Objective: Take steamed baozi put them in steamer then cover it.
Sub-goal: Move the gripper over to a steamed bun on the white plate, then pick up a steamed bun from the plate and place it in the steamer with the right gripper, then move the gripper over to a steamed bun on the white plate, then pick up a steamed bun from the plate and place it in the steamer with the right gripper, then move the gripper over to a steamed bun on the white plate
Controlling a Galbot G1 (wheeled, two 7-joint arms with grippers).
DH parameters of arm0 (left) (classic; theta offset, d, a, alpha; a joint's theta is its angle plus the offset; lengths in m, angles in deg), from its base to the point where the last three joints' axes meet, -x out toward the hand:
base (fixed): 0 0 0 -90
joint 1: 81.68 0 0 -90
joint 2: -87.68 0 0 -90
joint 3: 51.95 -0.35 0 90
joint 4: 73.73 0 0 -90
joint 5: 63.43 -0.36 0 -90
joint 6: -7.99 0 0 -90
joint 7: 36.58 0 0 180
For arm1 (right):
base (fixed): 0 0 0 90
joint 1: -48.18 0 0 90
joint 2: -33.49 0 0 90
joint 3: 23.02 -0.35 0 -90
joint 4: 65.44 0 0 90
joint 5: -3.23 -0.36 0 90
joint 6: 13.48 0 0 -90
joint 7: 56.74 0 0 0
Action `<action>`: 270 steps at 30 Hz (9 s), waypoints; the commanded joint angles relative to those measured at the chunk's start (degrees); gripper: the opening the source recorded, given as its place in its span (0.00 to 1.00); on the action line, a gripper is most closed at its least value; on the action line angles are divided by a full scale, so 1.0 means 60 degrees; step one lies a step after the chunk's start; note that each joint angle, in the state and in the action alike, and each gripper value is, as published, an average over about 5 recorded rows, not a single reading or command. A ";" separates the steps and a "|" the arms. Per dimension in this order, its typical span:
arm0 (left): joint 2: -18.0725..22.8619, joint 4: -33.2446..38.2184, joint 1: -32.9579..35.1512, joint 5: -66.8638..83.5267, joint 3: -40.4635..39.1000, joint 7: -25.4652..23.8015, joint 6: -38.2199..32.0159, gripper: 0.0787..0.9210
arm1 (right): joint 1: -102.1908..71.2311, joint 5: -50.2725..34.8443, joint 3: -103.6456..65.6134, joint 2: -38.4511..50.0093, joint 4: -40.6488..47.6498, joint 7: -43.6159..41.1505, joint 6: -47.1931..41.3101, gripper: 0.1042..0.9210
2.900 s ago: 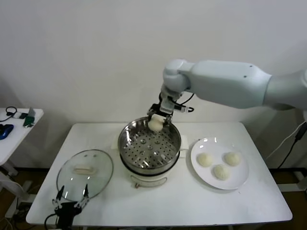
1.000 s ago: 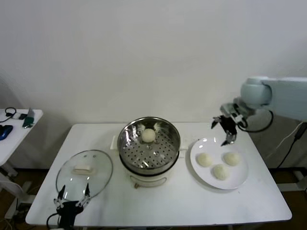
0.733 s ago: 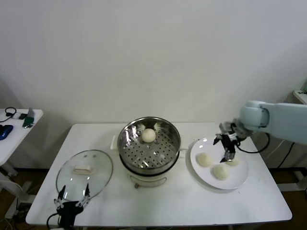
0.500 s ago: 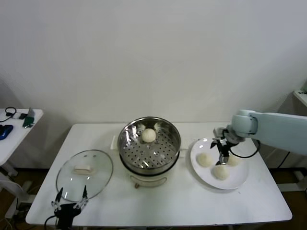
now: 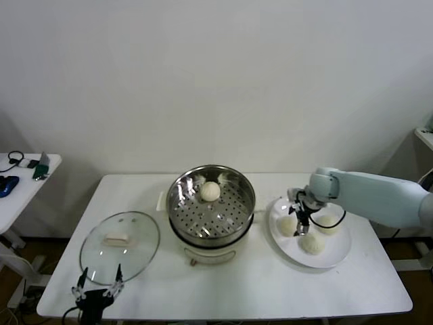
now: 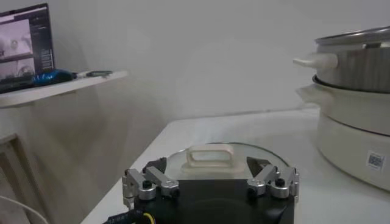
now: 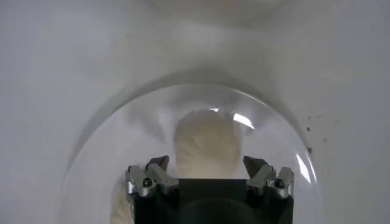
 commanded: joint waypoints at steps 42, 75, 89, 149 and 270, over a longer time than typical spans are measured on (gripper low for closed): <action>0.0065 0.0600 0.0281 -0.0062 -0.0249 0.0043 -0.0026 0.88 | 0.5615 -0.4571 0.1026 -0.4407 -0.3889 0.0838 -0.1761 0.64; 0.0099 0.0469 0.0210 -0.0038 -0.0191 0.0069 -0.0030 0.88 | 0.2988 -0.3455 0.0727 -0.5573 -0.0792 0.1400 -0.1879 0.81; 0.0137 0.0595 0.0251 -0.0143 -0.0265 0.0048 -0.0021 0.88 | 0.7381 -0.3908 0.3226 -0.0532 -0.3504 -0.1982 0.0542 0.88; 0.0317 0.0472 0.0111 -0.0103 -0.0051 0.0044 0.0057 0.88 | -0.0359 0.1357 -0.0455 0.1730 -0.1249 -0.0620 0.0083 0.81; 0.0483 0.0630 0.0510 -0.0424 -0.0087 0.0095 -0.0015 0.88 | 0.0063 0.2337 -0.0541 0.1832 0.1231 -0.2134 0.2231 0.88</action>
